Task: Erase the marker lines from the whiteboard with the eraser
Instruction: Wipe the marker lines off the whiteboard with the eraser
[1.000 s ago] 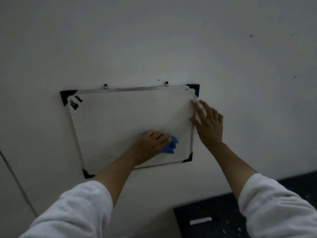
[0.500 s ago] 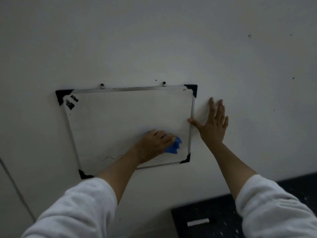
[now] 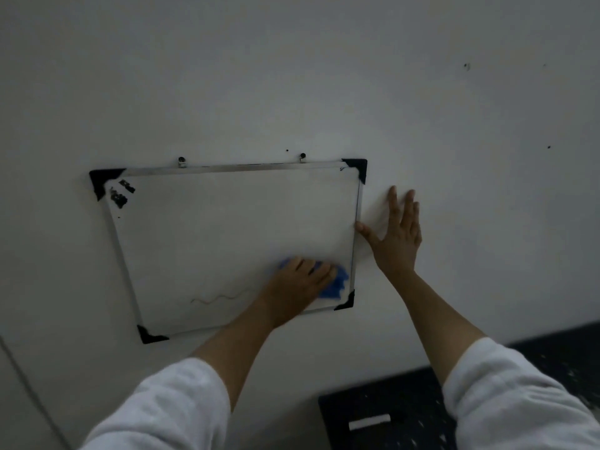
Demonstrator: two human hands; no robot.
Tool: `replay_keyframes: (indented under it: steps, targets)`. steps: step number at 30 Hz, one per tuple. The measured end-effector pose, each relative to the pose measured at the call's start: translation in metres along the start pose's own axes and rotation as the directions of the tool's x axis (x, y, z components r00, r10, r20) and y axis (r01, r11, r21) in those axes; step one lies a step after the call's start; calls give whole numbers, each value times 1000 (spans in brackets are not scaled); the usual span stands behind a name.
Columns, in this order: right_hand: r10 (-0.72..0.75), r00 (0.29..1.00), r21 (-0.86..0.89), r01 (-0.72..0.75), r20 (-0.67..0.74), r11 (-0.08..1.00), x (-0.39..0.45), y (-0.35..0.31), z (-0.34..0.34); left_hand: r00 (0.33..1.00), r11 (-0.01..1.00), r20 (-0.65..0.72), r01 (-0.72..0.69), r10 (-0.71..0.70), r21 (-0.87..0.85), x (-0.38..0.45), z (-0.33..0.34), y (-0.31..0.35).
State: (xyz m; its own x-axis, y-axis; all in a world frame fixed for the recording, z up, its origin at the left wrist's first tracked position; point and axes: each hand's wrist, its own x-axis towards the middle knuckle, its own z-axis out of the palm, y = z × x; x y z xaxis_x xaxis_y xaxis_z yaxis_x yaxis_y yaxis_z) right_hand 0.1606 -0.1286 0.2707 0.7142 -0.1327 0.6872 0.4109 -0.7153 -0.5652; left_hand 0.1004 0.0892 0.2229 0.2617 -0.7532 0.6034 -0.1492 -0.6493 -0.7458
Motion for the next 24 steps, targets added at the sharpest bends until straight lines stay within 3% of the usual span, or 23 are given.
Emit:
replay_keyframes:
  steps: [2,4,9,11,17,20,24]
  targets:
    - [4,1000,2,-4,6,1000,-1,0,-1,996,996,9,-84,85,-33,-10,0,3]
    - [9,1000,4,-10,15,1000,0,0,-1,998,997,-31,-61,59,-42,10,-2,-15]
    - [15,1000,3,-15,15,1000,1,-1,0,946,950,-128,307,-298,52,93,-16,-82]
    - [13,1000,2,-13,8,1000,0,-1,1,928,930,-123,361,-351,70,100,-17,-81]
    - [4,1000,24,-4,1,1000,0,-1,1,992,993,-35,119,-118,28,35,-3,-21]
    - [4,1000,19,-4,4,1000,0,-1,0,998,1000,-54,24,-24,-9,36,-5,-34]
    - [16,1000,15,-16,15,1000,0,-1,-1,976,981,-138,179,-168,72,89,-18,-85]
